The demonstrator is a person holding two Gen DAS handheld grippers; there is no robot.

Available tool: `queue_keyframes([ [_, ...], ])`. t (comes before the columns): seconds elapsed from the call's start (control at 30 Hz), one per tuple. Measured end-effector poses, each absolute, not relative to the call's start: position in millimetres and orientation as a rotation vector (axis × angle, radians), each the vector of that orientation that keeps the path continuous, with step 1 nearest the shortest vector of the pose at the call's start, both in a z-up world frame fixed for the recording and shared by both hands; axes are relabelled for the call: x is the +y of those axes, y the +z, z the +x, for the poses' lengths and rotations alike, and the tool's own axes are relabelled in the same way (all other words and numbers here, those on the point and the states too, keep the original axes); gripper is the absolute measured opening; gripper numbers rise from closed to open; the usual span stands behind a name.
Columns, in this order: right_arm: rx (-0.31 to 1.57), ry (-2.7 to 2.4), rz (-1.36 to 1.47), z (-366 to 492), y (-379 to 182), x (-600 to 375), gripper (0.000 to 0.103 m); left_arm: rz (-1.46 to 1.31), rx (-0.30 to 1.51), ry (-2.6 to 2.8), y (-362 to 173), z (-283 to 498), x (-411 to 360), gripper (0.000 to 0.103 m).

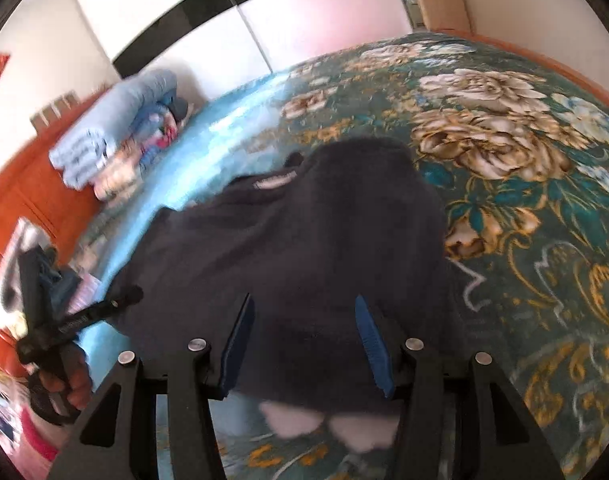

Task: Fold clothes
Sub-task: 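Lay the folded jacket flat on the bed and open both grippers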

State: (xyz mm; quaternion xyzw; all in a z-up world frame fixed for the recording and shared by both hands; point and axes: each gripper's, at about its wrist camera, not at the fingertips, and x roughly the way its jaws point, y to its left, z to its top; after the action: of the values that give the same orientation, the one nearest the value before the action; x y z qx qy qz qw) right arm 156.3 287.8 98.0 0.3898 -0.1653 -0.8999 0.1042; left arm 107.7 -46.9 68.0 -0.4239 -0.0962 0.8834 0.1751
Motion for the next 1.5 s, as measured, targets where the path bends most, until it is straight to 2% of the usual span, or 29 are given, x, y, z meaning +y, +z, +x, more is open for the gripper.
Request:
queue_keyframes([
  [0.07, -0.442, -2.674, 1.077, 181, 108, 292, 0.06, -1.17, -0.244, 2.512, 74, 127, -43, 0.061],
  [0.17, -0.379, -2.71, 1.091, 206, 101, 303, 0.061, -1.178, -0.181, 2.502, 68, 151, -25, 0.061],
  [0.37, -0.519, -2.663, 1.299, 223, 47, 330, 0.061, -1.239, -0.026, 2.414, 43, 187, 44, 0.061],
  [0.5, -0.431, -2.675, 1.286, 221, 41, 326, 0.061, -1.245, 0.017, 2.445, 37, 194, 85, 0.062],
  [0.7, -0.254, -2.751, 1.271, 201, 44, 318, 0.061, -1.335, -0.051, 2.608, 24, 181, 116, 0.064],
  [0.73, -0.224, -2.757, 1.271, 197, 43, 317, 0.061, -1.339, -0.041, 2.639, 21, 180, 121, 0.065],
  [0.83, -0.152, -2.765, 1.255, 189, 39, 313, 0.063, -1.314, 0.011, 2.687, 15, 180, 131, 0.077],
  [0.87, -0.148, -2.756, 1.25, 187, 36, 313, 0.065, -1.304, 0.029, 2.699, 13, 180, 134, 0.081],
  [0.93, -0.155, -2.725, 1.237, 185, 32, 313, 0.076, -1.291, 0.05, 2.721, 10, 181, 137, 0.085],
  [1.03, -0.191, -2.691, 1.218, 184, 32, 316, 0.084, -1.286, 0.074, 2.748, 7, 181, 140, 0.091],
  [1.13, -0.185, -2.69, 1.222, 183, 31, 315, 0.084, -1.31, 0.059, 2.765, 5, 177, 138, 0.102],
  [1.5, -0.147, -2.72, 1.208, 186, 33, 310, 0.086, -1.343, 0.035, 2.791, 5, 179, 135, 0.103],
])
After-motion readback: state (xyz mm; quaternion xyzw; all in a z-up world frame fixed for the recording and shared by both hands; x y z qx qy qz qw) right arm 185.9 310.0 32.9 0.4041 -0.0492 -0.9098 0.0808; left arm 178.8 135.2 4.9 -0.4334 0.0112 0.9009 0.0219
